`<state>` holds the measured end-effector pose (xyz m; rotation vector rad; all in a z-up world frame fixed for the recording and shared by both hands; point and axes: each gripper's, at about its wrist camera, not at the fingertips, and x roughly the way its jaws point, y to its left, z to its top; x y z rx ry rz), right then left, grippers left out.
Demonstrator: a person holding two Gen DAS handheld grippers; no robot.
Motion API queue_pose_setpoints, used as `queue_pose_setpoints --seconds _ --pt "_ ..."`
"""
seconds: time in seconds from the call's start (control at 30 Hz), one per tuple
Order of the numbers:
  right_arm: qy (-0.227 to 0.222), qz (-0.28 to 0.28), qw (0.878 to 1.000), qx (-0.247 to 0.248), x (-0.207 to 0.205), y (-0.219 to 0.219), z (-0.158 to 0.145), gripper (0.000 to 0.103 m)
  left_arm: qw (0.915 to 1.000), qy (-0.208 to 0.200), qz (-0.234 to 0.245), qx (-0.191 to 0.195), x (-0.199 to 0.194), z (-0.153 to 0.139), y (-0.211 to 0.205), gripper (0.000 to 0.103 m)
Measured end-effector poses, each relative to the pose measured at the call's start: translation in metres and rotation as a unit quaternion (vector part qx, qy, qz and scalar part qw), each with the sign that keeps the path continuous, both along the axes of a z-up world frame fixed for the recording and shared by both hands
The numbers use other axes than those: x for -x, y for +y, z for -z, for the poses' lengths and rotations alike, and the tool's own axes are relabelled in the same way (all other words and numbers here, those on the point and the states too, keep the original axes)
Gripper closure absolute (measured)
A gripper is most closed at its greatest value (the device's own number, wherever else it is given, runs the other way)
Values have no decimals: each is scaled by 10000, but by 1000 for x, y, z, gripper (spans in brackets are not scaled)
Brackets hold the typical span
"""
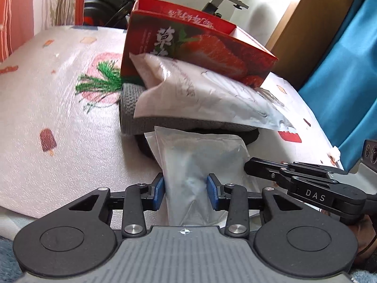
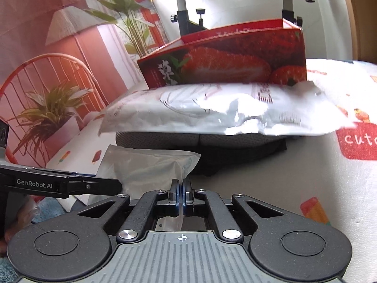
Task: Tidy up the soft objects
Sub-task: 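Lift the white pouch with the left gripper and carry it over the box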
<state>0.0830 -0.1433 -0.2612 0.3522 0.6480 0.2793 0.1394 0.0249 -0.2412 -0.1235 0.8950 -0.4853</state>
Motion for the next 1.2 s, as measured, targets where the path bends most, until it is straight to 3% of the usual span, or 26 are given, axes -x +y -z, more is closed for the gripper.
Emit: queue_pose_setpoints --seconds 0.37,0.73,1.0,1.2 --pt "-369 -69 9993 25 30 4 -37 100 9983 -521 235 -112 29 -40 3 62" --pt "-769 26 9969 168 40 4 -69 100 9948 -978 290 40 40 -65 4 62" --pt "-940 173 9954 -18 14 -13 -103 100 9936 -998 341 398 6 -91 4 62" --pt "-1010 135 9948 74 -31 -35 -131 100 9908 -1150 509 509 -40 -111 -8 62"
